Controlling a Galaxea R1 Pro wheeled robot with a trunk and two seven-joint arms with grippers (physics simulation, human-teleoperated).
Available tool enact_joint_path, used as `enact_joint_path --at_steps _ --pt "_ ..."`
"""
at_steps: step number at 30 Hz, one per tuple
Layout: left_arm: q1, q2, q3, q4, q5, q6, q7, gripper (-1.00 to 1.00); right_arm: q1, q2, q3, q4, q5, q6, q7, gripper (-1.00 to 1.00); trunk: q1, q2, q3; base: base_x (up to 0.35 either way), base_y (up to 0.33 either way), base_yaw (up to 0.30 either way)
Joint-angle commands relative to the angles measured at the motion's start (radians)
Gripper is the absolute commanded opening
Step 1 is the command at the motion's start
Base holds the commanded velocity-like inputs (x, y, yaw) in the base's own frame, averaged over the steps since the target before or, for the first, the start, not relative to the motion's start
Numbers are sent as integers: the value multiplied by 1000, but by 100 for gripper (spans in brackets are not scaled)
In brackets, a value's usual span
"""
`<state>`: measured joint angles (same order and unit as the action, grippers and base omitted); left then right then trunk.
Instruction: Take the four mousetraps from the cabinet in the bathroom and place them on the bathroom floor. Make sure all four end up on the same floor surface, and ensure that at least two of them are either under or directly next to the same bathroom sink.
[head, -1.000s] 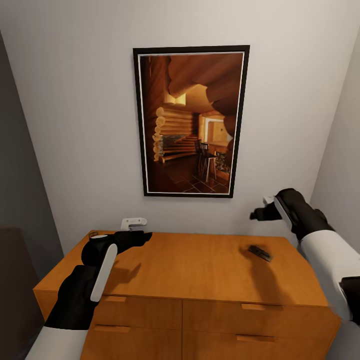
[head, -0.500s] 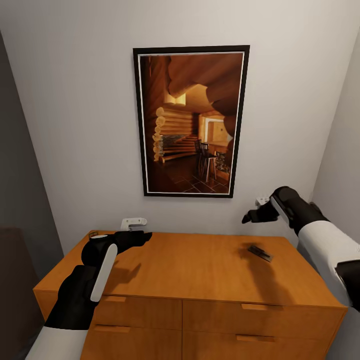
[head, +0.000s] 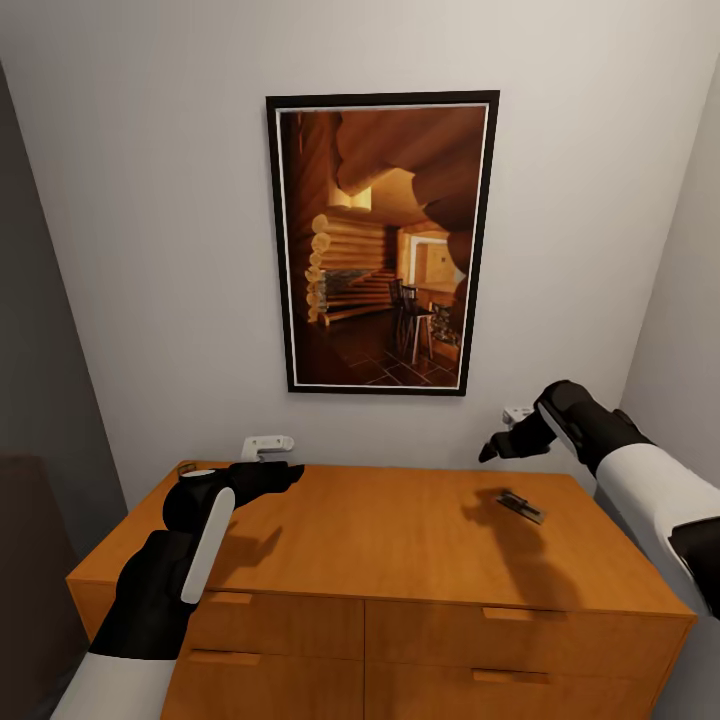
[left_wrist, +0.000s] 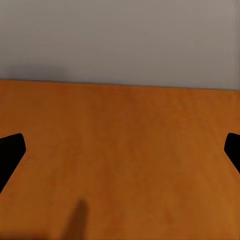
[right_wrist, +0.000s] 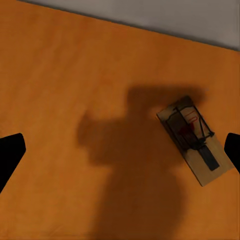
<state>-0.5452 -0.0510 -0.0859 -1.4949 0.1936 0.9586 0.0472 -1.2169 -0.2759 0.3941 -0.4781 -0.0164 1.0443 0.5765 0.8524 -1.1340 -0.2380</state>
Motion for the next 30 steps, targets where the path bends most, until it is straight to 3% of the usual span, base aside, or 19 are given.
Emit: enact_joint_path --at_steps 1,16,30 --pt "-1 0 0 -1 6 5 5 100 -1 -2 7 -1 -1 3 4 100 0 -1 -1 0 0 0" --pt "-1 -1 0 -1 4 7 5 100 -1 -2 12 1 3 3 6 100 0 -1 -1 105 -63 0" --pt "-1 -1 0 -1 6 3 6 100 -1 -2 12 1 4 3 4 100 0 -1 -1 18 -13 0"
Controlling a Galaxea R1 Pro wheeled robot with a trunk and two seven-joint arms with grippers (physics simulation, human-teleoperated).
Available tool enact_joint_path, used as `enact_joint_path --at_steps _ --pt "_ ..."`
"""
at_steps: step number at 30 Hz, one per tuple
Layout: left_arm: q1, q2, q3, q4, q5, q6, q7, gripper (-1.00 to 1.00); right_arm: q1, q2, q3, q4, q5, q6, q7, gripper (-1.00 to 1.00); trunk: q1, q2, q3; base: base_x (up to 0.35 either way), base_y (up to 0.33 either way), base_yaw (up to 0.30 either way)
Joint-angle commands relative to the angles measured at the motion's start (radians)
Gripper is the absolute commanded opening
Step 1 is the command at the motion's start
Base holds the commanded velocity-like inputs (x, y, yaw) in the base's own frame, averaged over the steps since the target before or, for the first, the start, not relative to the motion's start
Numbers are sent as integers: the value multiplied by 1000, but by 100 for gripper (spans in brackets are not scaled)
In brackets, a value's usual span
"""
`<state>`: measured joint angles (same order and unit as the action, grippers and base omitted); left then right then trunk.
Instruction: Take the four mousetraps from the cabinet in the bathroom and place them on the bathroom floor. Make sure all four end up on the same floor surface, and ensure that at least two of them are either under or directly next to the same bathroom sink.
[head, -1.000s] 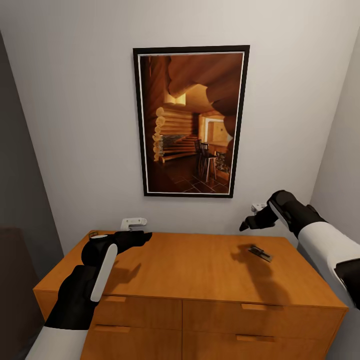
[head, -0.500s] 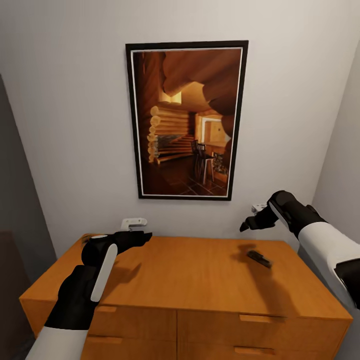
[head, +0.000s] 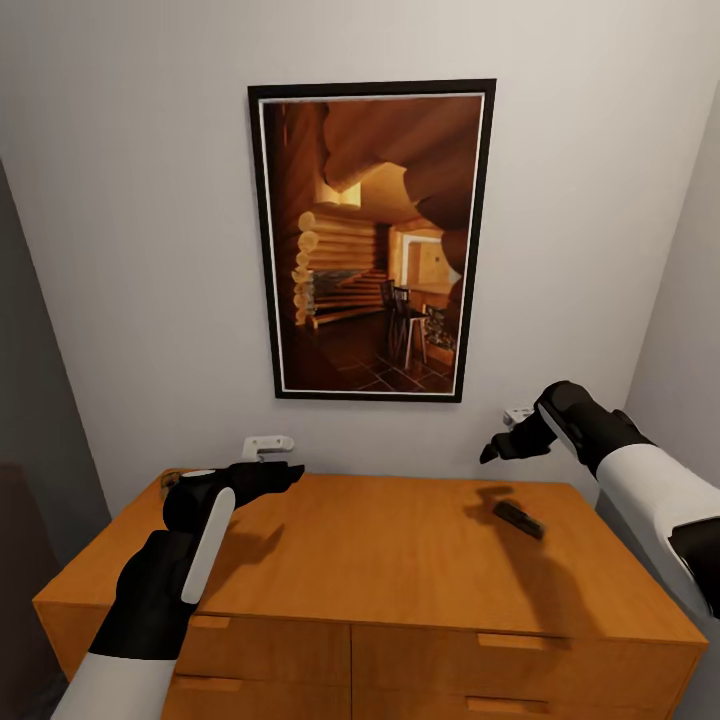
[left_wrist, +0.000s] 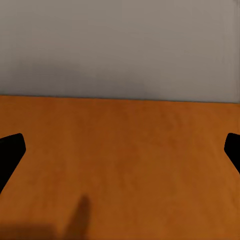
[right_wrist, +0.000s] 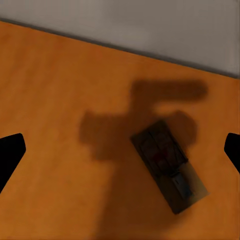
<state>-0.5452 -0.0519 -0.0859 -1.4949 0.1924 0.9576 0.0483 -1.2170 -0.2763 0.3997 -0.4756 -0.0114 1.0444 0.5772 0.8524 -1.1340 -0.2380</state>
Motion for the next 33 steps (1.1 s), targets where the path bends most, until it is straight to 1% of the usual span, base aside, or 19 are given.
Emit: enact_joint_path --at_steps 1,8,12,14,18,22,33 --pt "-1 0 0 -1 7 4 5 100 -1 -1 7 -1 -1 3 3 100 0 -1 -1 2 -1 0" --pt "-1 0 0 -1 6 4 5 100 -1 0 8 1 5 3 2 100 0 -1 -1 1 -75 0" --pt "-1 0 0 -1 6 4 5 100 -1 0 8 1 27 3 1 100 0 -1 -1 0 -213 0" --pt "-1 0 0 -1 6 4 5 100 -1 0 6 2 47 3 1 100 0 -1 -1 0 -158 0" --pt "-1 0 0 -1 6 3 6 100 -1 1 6 3 63 3 1 100 0 -1 -1 0 -83 0" --pt "-1 0 0 -1 8 3 7 100 -1 2 5 3 71 3 1 100 0 -1 -1 0 -33 0" --pt "-1 0 0 -1 8 3 6 100 -1 9 4 3 75 3 -1 100 0 -1 -1 0 -6 0"
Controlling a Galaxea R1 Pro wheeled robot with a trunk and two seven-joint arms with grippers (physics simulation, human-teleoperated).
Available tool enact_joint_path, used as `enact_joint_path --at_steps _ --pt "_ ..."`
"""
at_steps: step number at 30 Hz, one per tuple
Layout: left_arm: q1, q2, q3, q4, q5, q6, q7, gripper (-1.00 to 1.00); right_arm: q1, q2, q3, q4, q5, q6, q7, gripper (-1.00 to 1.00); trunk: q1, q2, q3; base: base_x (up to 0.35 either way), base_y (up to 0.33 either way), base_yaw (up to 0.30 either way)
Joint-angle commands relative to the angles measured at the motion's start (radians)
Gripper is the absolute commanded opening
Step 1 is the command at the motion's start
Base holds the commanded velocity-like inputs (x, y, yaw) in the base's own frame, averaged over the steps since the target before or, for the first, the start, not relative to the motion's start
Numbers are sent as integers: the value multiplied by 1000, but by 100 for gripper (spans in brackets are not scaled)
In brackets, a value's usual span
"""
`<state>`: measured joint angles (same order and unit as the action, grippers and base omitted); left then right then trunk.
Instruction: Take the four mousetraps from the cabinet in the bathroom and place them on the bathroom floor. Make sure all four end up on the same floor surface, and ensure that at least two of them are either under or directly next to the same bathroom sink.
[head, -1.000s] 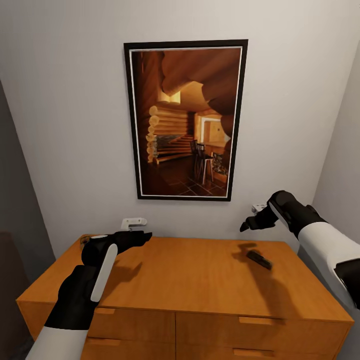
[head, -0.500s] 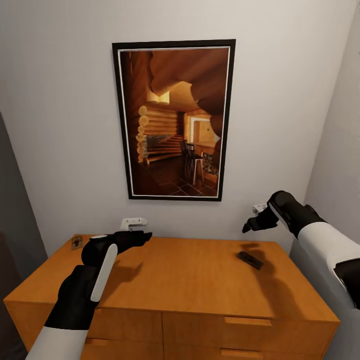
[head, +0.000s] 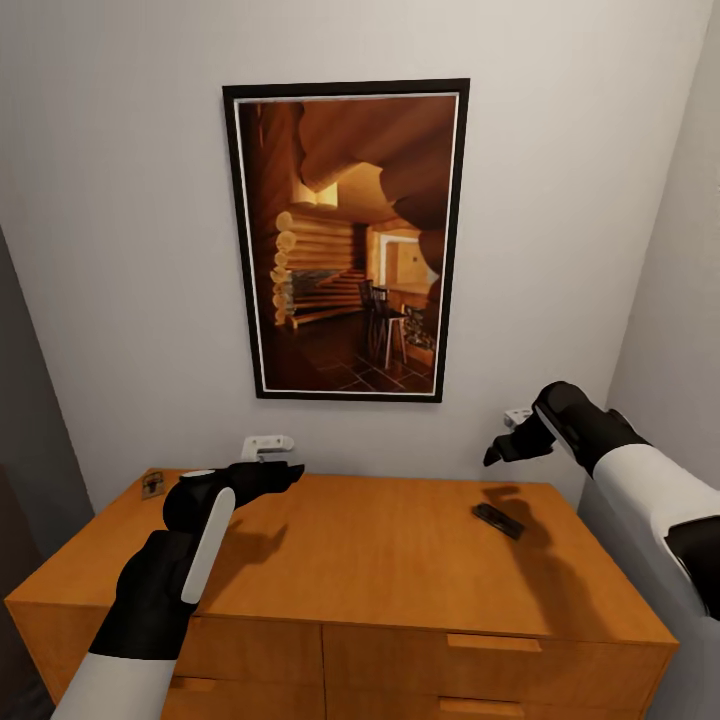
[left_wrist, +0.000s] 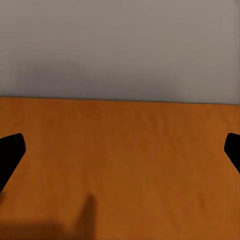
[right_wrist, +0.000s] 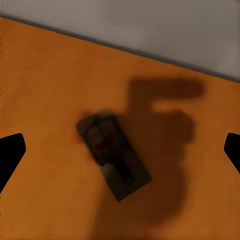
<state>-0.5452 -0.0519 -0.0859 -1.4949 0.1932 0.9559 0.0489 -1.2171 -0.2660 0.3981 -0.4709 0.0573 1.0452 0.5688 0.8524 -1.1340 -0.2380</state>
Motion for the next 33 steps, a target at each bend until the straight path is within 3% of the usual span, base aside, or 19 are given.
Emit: enact_joint_path --at_steps 1,33 --pt "-1 0 0 -1 7 4 5 100 -1 -1 5 -2 6 2 7 100 0 -1 -1 0 -1 0" --pt "-1 0 0 -1 6 3 9 100 -1 10 1 40 7 2 3 100 0 -1 -1 0 -28 0"
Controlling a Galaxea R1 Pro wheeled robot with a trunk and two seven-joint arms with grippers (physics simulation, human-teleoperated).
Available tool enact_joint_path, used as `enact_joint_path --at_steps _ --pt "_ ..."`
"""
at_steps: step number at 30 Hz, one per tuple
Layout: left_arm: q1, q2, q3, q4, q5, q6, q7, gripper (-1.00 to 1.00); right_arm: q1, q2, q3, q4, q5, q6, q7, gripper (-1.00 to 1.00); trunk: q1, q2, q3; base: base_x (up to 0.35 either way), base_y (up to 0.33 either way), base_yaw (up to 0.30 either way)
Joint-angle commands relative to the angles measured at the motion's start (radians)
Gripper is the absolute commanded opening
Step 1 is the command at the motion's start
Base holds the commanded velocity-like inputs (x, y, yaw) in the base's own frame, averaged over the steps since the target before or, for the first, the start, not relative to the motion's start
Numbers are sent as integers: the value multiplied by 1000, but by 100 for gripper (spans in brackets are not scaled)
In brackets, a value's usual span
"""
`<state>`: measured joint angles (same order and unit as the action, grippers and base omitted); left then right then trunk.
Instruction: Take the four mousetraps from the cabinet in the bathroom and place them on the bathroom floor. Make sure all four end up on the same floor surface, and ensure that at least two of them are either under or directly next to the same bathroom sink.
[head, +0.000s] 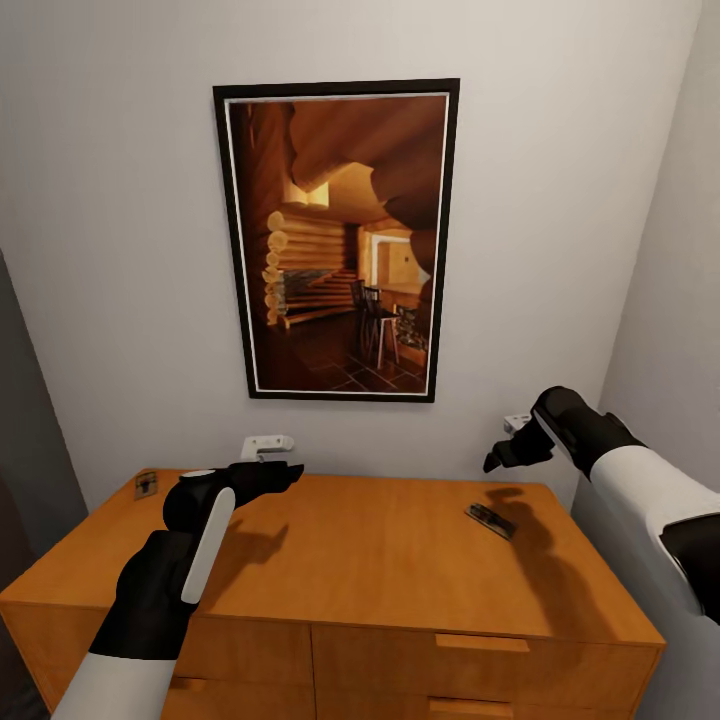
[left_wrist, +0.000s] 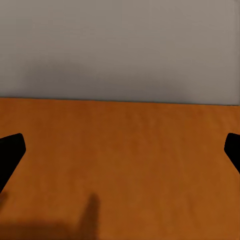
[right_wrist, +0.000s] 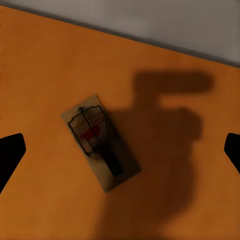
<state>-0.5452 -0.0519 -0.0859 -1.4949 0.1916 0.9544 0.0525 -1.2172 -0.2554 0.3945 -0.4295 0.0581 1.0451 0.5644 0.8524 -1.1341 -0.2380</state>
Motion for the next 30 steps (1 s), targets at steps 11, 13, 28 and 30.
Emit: enact_joint_path --at_steps 11,13,28,30 --pt "-1 0 0 -1 8 4 5 100 -2 5 1 50 -1 2 8 100 0 -1 -1 0 0 0" --pt "-1 0 0 -1 8 4 5 100 -2 6 1 64 0 2 8 100 0 -1 -1 0 0 0" --pt "-1 -3 -1 0 9 5 8 100 -2 5 1 91 -1 2 9 100 0 -1 -1 2 0 0" --pt "-1 -3 -3 2 9 5 8 100 -2 6 1 92 -1 2 9 100 0 -1 -1 100 0 0"
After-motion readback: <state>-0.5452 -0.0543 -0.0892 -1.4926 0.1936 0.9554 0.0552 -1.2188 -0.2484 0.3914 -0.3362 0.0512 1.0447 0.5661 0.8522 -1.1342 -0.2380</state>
